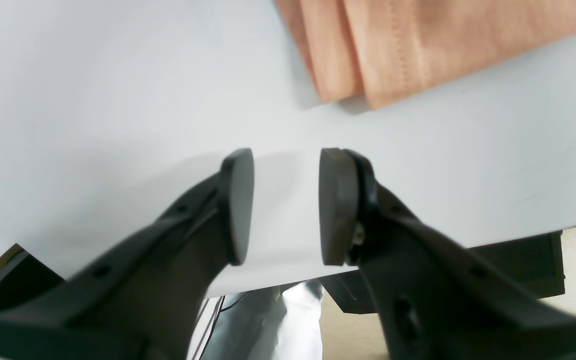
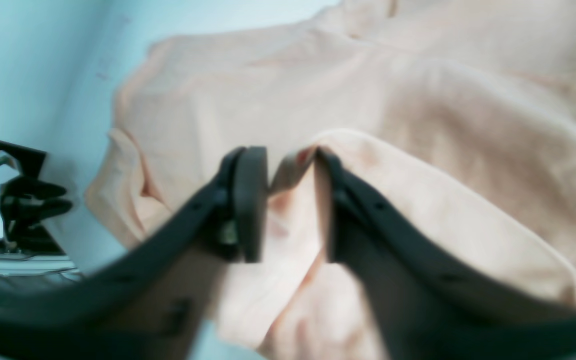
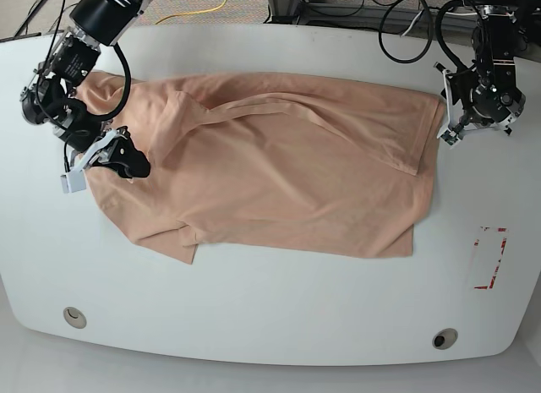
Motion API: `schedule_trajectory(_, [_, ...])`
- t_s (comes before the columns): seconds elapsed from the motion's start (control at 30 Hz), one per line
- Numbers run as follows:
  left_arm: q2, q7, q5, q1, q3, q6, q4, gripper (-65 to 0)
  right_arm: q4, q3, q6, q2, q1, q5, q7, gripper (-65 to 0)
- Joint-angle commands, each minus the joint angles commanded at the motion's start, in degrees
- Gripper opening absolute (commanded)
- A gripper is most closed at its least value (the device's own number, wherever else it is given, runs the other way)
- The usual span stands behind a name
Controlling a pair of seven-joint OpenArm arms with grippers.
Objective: Layout the t-shirt on the table in an organized manner, then fold the t-shirt properly
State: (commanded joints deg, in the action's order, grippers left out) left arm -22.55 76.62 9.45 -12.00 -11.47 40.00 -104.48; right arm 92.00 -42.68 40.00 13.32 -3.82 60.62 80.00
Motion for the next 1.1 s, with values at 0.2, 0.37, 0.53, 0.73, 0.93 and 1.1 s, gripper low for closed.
schedule_trajectory(0.2, [0.00,-0.09,0.26,0.44,-2.90,0.00,-0.62,-44.4,0.00,-0.18,0.00,6.07,2.55,-1.05,0.00,-4.0])
schedule_trajectory(0.37, [0.00,-0.18,0.35,2.99,-6.42,0.00,-2.29,-44.4,1.93,-0.35,0.00,12.04,9.49,-1.14,0.00,-6.5])
schedule_trajectory(0.53, [1.23,-2.20,0.26,4.92,-13.54,0.00,-2.90,-44.6,3.25,-0.18,-0.31,16.62,19.52,-2.11,-5.76,-7.5])
schedule_trajectory(0.73, [4.84,-7.12,0.00,5.71,-22.24,0.00,-2.37,-44.0,3.25,-0.09,0.00,17.14,24.70,-13.45,-12.00,-7.3])
schedule_trajectory(0.93, [6.33,-7.21,0.18,6.59,-22.51,0.00,-2.37,-39.4,3.16,0.00,0.00,13.27,24.53,-27.16,-14.81,-7.3])
schedule_trajectory(1.1, [7.03,-7.21,0.18,6.68,-22.51,0.00,-2.46,-35.3,1.23,0.00,0.00,9.23,20.31,-36.84,-15.25,-7.3])
